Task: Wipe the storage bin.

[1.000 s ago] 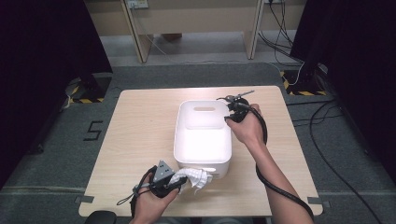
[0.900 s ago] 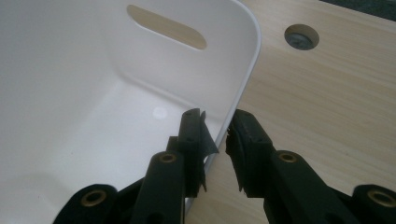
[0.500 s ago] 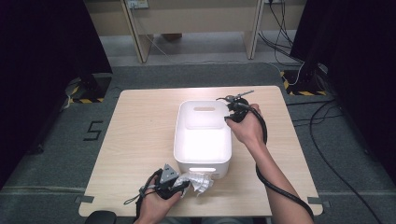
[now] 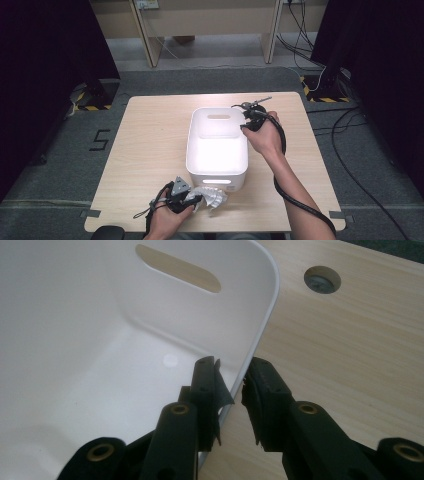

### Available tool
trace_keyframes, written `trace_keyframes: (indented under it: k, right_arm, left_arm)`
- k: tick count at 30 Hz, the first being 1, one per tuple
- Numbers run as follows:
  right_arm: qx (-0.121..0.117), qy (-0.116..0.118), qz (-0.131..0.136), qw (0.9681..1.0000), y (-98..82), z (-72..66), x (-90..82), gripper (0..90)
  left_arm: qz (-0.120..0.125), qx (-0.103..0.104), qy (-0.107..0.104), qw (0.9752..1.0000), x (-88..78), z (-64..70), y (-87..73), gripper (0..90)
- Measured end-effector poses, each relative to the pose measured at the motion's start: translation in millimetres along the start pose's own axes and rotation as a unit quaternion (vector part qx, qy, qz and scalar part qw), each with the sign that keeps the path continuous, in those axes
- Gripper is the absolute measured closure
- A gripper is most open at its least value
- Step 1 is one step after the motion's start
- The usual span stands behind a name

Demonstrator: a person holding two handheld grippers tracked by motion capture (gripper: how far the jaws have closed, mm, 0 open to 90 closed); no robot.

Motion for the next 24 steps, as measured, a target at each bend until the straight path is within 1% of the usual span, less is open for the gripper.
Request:
trace_keyframes:
  k: [11,15,19,24]
  right_arm:
    - [0.000,0.000,0.000,1.0000,0.1,0.1,0.0,74.9]
    - [-0.001,0.000,-0.001,1.0000,0.2,0.2,0.1,75.0]
    - [0.001,0.000,0.000,1.0000,0.1,0.0,0.0,74.9]
    - [-0.001,-0.001,-0.001,1.0000,0.2,0.0,0.0,75.0]
  left_arm:
    - [-0.005,0.003,0.002,1.0000,-0.8,-0.5,-1.8,71.8]
    - [-0.009,0.001,0.008,0.9999,-5.0,-6.3,-3.7,71.8]
    - [-0.014,-0.007,0.012,0.9998,-9.0,-12.0,-5.9,71.8]
    - [-0.012,-0.014,0.021,0.9996,-14.4,-19.5,-8.0,71.8]
Point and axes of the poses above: each handheld gripper's, and its own axes: x roughly forward along the jaws, y roughly out of its top, z roughly to its right, the point moved 3 cm from there along x, roughly forward along the jaws, and after that the axes turned 4 degrees about x, right-handed, at the moved point
